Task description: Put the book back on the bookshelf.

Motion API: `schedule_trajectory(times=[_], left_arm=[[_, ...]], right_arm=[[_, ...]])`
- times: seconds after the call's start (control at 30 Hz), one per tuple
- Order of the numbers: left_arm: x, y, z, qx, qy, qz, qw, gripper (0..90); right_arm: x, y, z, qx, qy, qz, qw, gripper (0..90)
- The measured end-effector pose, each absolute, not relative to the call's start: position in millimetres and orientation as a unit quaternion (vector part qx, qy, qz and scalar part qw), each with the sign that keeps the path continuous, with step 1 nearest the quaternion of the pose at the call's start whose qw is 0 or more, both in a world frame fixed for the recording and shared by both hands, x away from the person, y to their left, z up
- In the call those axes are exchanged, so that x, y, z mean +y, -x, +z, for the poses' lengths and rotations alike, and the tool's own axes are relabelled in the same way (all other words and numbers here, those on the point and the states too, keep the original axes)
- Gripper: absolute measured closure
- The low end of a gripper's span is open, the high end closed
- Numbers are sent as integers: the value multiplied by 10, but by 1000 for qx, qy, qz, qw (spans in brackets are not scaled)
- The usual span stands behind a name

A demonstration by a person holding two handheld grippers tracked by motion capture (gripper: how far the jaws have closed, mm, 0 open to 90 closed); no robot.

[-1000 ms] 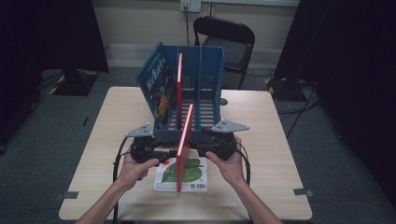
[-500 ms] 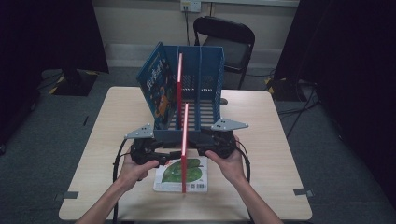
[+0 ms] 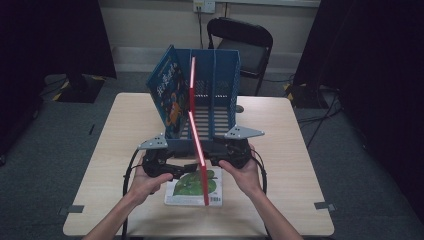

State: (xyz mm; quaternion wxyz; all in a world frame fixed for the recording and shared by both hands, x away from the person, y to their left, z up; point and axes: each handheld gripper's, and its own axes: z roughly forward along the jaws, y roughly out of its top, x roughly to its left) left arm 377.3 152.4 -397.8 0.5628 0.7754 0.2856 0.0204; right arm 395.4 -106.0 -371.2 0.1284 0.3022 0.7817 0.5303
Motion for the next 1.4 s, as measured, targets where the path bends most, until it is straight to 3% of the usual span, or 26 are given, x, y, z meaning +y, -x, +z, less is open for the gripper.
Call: schedule_trajectory(times=[0.2,0.6,1.1,1.4], left_arm=[[1520,-3778,-3965,290,-779,33,555,185],[1486,-3779,-3982,286,-783,22,553,186],[1451,-3775,-3999,285,-788,28,545,124],[1449,-3766,-4024,286,-789,27,543,113]], right_arm=[[-1045,-3955,-3711,784,-297,531,127,341],[-1017,-3955,-3710,787,-289,531,122,357],[-984,-3937,-3712,787,-277,539,117,396],[-992,-3919,-3707,788,-274,539,118,352]])
